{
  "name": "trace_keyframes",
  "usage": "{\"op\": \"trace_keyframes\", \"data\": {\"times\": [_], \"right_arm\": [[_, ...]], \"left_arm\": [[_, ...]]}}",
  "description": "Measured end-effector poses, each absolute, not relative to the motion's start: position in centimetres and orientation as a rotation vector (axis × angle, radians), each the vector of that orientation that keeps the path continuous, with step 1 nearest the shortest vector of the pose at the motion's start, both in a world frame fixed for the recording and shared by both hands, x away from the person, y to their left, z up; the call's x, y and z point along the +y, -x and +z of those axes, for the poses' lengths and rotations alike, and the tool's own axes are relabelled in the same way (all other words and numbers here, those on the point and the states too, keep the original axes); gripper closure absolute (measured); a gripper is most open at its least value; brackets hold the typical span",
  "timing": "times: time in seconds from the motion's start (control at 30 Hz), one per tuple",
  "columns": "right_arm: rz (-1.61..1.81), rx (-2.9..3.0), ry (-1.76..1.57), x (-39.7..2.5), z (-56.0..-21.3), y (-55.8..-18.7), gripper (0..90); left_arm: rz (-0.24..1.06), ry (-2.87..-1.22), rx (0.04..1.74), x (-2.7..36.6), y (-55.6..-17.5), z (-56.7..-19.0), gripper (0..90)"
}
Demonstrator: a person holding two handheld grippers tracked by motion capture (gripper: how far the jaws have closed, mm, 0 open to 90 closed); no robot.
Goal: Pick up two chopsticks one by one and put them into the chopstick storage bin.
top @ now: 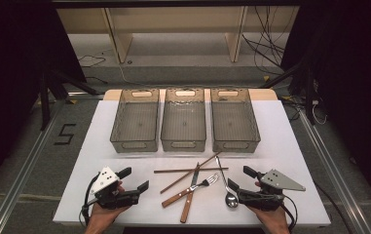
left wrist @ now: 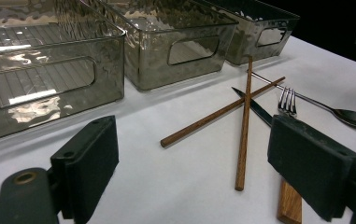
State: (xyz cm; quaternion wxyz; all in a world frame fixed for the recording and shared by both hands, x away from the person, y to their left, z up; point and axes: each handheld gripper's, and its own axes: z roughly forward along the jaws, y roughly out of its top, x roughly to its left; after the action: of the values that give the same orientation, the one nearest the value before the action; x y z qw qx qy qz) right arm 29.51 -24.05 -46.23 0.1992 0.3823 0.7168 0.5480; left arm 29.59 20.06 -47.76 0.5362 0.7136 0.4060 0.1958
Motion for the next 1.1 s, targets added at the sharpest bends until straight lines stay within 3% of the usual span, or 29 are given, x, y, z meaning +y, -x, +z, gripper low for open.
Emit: {"op": "trace_keyframes", "data": {"times": [0.43, 1.1], "right_arm": [[1.524, 2.000, -1.068, -24.0, -46.1, -29.5, 26.0], [1.518, 1.988, -1.064, -24.5, -46.2, -29.6, 26.5]], "left_arm": [[0.447, -1.758, 0.987, 19.4, -30.0, -47.5, 16.2], [0.373, -1.989, 0.960, 15.5, -33.4, -44.5, 16.6]]}}
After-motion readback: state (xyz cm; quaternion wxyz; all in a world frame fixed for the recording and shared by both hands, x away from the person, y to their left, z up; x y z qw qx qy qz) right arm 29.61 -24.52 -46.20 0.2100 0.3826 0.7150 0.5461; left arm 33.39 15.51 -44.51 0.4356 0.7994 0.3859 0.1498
